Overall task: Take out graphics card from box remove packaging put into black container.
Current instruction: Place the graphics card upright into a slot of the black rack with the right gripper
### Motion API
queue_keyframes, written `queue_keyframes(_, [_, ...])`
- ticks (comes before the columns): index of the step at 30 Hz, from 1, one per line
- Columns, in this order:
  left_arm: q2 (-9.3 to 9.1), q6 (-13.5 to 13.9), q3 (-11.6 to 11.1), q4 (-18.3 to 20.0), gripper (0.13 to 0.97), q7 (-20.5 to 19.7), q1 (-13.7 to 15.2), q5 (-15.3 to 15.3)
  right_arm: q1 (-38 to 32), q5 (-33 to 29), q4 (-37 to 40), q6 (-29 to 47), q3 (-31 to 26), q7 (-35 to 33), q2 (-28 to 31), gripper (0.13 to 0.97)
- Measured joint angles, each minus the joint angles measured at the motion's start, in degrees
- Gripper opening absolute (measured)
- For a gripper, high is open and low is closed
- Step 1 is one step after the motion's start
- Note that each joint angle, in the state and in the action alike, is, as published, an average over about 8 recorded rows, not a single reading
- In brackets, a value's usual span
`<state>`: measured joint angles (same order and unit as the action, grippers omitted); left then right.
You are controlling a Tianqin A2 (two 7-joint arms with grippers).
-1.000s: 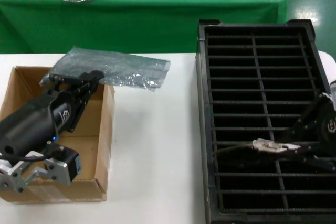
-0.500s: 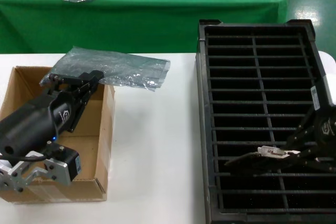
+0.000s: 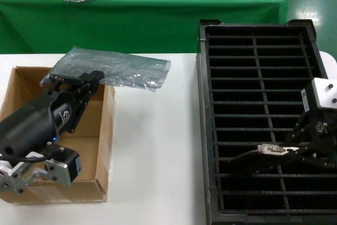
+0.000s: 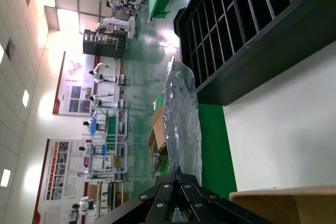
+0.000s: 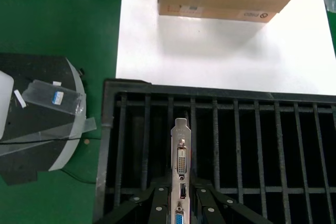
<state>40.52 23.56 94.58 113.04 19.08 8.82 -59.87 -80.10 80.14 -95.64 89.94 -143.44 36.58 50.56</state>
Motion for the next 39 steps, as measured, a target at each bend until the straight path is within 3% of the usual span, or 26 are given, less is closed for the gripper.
queue_keyframes(39, [0.0,0.0,0.0,0.0,0.139,0.0,0.0,0.0,-2.2,-1.8,5.3,0.0,-4.2,-1.6,-3.7,0.187])
